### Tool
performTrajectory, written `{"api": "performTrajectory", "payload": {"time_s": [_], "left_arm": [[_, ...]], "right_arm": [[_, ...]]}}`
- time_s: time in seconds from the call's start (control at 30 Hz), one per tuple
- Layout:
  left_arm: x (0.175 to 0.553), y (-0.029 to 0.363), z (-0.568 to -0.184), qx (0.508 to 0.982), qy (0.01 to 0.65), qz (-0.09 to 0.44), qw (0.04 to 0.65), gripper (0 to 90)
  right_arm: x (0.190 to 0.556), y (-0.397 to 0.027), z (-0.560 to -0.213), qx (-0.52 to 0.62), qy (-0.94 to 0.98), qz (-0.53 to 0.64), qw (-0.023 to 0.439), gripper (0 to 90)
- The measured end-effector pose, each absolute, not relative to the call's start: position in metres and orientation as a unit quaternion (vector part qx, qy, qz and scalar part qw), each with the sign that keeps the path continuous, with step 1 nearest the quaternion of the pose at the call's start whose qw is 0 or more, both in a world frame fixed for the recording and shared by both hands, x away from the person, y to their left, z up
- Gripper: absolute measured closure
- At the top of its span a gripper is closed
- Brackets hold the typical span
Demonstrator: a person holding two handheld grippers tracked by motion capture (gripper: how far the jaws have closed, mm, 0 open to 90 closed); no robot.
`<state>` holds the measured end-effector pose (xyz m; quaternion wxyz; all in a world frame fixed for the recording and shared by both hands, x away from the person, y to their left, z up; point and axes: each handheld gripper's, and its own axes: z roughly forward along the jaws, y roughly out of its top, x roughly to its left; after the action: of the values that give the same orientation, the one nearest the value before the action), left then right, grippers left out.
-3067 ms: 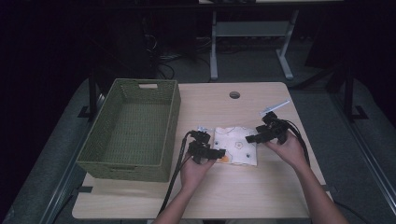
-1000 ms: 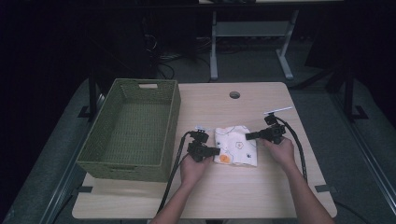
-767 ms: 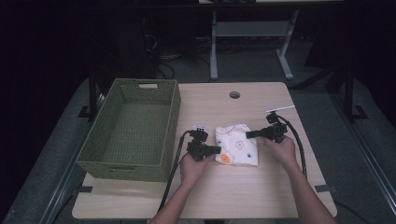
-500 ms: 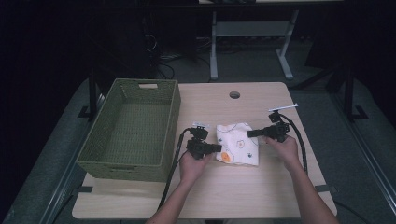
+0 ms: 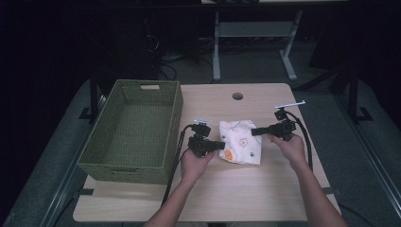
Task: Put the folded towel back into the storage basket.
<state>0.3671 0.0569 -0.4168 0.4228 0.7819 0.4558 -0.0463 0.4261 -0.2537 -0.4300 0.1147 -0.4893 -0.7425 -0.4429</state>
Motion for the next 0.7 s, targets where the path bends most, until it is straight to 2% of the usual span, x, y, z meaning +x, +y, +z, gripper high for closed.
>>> {"api": "performTrajectory", "payload": {"time_s": [0.7], "left_arm": [[0.367,0.071,-0.378,0.777,0.444,-0.046,0.444,86.9]], "right_arm": [[0.427,-0.248,-0.404,-0.486,-0.728,-0.466,0.127,80.6]]}}
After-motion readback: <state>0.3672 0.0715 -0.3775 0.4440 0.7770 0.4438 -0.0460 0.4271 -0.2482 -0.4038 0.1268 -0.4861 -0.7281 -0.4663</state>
